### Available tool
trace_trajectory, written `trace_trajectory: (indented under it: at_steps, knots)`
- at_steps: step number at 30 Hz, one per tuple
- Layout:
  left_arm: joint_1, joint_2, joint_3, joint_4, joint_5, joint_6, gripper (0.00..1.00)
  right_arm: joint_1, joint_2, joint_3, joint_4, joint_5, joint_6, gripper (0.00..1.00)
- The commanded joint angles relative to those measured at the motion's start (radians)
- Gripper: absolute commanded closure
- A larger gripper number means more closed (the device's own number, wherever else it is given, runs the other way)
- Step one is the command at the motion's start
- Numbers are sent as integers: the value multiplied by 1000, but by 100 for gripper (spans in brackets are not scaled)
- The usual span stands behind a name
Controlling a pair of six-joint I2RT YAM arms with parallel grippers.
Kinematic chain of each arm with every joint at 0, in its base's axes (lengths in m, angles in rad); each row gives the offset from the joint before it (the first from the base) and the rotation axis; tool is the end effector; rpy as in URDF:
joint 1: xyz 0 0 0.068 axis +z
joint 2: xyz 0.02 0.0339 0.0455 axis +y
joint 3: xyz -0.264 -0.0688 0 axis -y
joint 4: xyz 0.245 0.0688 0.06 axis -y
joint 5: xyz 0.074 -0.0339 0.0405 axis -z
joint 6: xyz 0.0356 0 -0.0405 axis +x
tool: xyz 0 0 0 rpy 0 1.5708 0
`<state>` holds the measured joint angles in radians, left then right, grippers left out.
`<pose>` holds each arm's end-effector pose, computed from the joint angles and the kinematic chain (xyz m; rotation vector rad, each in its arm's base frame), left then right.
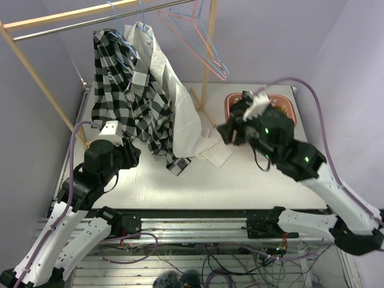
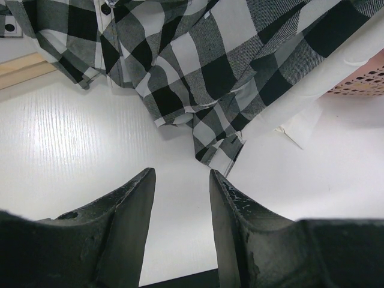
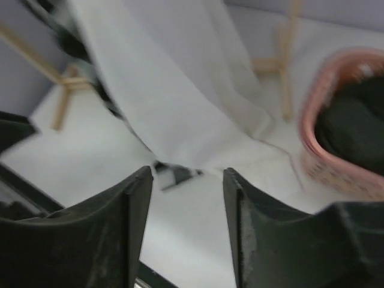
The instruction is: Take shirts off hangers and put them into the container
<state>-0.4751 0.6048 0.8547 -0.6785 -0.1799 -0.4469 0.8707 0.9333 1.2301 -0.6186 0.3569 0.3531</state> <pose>0.1137 -0.0513 0.3370 -0.0882 2.0140 -0.4127 0.1264 0.1308 0.4207 -0.2458 1.8868 0.5026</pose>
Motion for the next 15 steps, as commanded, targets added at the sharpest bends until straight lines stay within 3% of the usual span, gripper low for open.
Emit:
trace_trajectory:
  at_steps: [1, 5, 12, 15]
  knots:
    - [-8, -4, 9, 5, -16, -9, 48, 3, 236, 294, 46, -311, -100, 47]
    - [-10, -2, 9, 4, -17, -7, 47, 44, 410, 529, 62, -367, -143, 47]
    - [-14, 1, 9, 1, -21, -9, 47, 124, 658, 880, 67, -247, -277, 50]
    - [-18, 3, 9, 2, -21, -10, 47, 125, 736, 952, 96, -196, -336, 49]
